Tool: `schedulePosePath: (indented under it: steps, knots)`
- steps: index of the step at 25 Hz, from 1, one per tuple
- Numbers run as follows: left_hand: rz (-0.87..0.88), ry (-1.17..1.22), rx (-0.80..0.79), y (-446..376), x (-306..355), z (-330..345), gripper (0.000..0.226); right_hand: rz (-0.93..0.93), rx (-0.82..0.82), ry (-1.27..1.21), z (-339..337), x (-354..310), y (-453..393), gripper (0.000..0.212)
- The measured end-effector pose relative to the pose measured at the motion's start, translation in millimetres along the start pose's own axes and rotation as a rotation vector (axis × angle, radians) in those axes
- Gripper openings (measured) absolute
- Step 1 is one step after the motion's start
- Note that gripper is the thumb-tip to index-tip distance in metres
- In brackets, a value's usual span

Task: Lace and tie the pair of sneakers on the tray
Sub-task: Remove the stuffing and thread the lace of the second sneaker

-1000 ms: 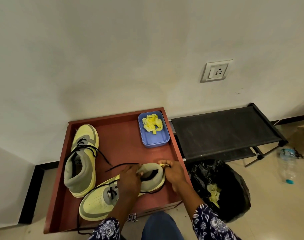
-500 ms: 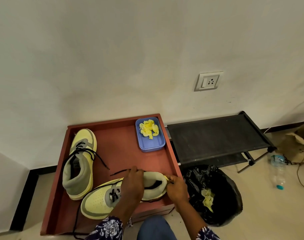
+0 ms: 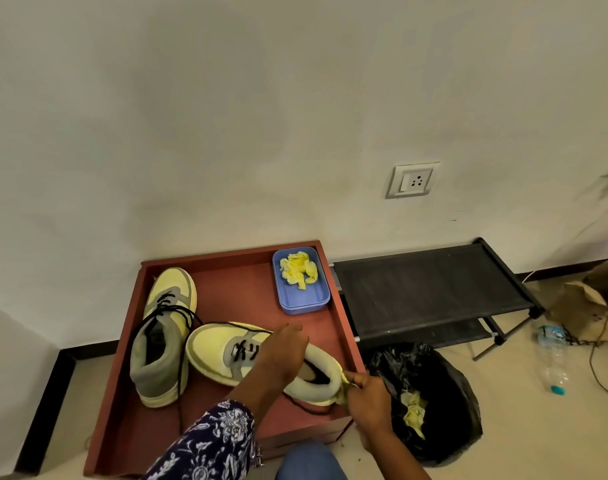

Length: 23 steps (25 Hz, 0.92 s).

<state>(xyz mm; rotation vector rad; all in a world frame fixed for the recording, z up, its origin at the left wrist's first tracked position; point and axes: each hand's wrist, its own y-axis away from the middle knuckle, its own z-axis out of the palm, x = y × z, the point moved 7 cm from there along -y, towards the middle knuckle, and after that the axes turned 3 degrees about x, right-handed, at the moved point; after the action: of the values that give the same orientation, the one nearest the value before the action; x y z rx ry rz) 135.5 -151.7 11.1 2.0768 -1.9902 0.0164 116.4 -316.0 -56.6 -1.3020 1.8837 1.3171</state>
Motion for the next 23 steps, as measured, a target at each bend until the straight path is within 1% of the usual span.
schedulePosePath:
  steps: [4,6,10,13,15,17,18,20,21,22,23]
  knots:
    - [0.051,-0.08,0.009,-5,-15,-5,0.026,0.068,-0.017,-0.103,29,4,13,0.029]
    - [0.062,-0.124,-0.009,-7,-19,-4,0.026,0.107,0.0,-0.122,45,13,16,0.025]
    - [0.031,-0.137,-0.076,-5,-34,7,0.023,0.217,0.027,-0.142,74,32,16,0.025]
    - [0.04,-0.156,-0.064,-3,-42,15,0.021,0.279,0.033,-0.156,91,46,14,0.024]
    - [0.063,-0.1,-0.023,-4,-44,20,0.022,0.284,0.03,-0.138,96,49,12,0.02]
    - [0.046,0.029,0.023,-3,-49,23,0.02,0.281,0.037,-0.144,98,48,12,0.021]
    - [0.014,0.113,0.079,-1,-51,22,0.02,0.287,0.037,-0.147,98,48,12,0.021]
    - [-0.104,0.303,0.259,6,-58,17,0.024,0.301,0.028,-0.175,99,47,12,0.023]
    - [-0.205,0.409,0.37,14,-65,14,0.028,0.311,0.019,-0.221,98,45,15,0.025]
    - [-0.339,0.513,0.446,26,-73,12,0.033,0.322,0.005,-0.272,99,43,17,0.027]
    - [-0.501,0.609,0.448,38,-80,16,0.041,0.323,-0.005,-0.307,99,41,19,0.028]
